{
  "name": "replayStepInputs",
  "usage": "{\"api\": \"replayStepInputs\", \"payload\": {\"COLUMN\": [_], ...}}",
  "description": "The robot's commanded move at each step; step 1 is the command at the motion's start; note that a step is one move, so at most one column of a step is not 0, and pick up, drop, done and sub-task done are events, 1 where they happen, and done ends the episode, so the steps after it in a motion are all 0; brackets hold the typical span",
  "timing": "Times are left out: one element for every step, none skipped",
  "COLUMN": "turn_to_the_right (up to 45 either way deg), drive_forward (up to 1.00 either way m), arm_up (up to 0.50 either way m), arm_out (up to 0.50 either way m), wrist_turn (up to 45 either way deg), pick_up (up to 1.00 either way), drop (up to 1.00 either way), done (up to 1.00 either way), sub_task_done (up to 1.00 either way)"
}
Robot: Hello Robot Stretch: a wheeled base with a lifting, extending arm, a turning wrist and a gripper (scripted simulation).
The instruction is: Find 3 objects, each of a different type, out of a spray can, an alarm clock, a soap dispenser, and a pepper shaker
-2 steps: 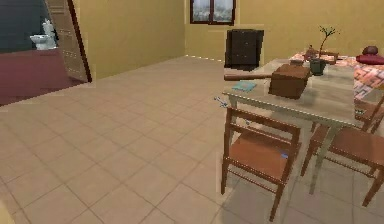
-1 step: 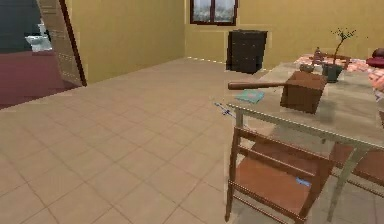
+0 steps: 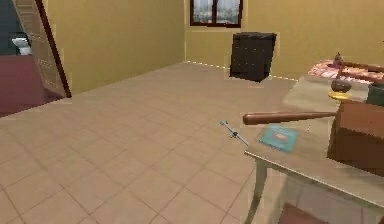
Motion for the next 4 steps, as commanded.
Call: {"api": "replayStepInputs", "payload": {"turn_to_the_right": [-42.0,0.0,0.0,-3.0], "drive_forward": [0.0,1.0,1.0,0.0], "arm_up": [0.0,0.0,0.0,0.0], "arm_out": [0.0,0.0,0.0,0.0], "wrist_turn": [0.0,0.0,0.0,0.0], "pick_up": [0.0,0.0,0.0,0.0], "drop": [0.0,0.0,0.0,0.0], "done": [0.0,0.0,0.0,0.0], "sub_task_done": [0.0,0.0,0.0,0.0]}}
